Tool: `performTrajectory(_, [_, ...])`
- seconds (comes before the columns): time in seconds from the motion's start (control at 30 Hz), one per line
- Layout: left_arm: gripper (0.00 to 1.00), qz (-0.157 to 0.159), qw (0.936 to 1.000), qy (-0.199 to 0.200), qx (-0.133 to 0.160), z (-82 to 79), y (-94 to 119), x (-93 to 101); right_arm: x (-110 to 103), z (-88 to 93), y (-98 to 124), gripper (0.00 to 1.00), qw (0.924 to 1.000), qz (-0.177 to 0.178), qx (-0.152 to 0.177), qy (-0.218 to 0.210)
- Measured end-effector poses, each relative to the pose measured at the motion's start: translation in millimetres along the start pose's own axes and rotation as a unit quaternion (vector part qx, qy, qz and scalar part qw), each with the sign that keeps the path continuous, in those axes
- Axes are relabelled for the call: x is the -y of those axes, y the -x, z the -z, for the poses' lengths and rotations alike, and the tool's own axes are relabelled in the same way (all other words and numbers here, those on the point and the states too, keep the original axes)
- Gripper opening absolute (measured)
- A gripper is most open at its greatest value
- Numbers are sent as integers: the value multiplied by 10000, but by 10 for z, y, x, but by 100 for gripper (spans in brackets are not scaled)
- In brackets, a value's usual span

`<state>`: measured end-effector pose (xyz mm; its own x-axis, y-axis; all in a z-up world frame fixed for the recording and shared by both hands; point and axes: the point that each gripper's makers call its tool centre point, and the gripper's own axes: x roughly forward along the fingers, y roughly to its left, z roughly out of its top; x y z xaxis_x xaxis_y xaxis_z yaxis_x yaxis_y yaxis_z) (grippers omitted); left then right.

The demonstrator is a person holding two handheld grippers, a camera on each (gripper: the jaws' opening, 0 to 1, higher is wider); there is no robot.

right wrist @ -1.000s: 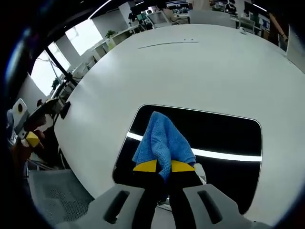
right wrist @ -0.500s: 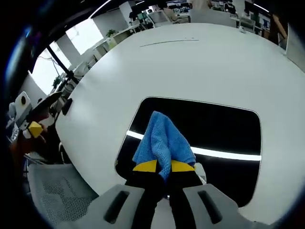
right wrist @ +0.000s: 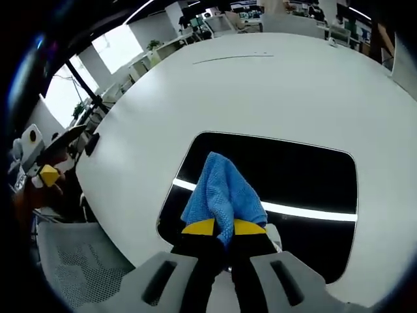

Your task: Wipe the mirror surface with the cleaning cloth until all visible marks leave the cleaned area.

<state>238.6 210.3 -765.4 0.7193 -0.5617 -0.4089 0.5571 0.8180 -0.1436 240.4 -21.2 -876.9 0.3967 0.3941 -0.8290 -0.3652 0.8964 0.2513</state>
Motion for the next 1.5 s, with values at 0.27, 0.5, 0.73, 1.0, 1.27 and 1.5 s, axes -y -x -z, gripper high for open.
performTrajectory(0.27, [99,-1,10000,-14,-1,-1,-7,-7,-35,63,25,2,9998,57,-74,155])
performTrajectory(0.5, [99,-7,10000,-15,20,-8,-18,-11,-36,83,36,2,9998,24,-99,172])
performTrajectory(0.73, [99,1,10000,-26,3,4,-18,8,-36,78,46,2,9999,-3,-103,135])
performTrajectory(1.0, [99,-18,10000,-42,-7,10,9,-17,-9,70,52,2,9999,-11,-94,77])
performTrajectory(1.27, [99,-28,10000,-54,11,-18,17,-8,29,68,68,2,9999,15,-99,75])
performTrajectory(1.5, [99,-36,10000,-66,8,-34,30,3,85,78,87,2,9999,41,-97,45])
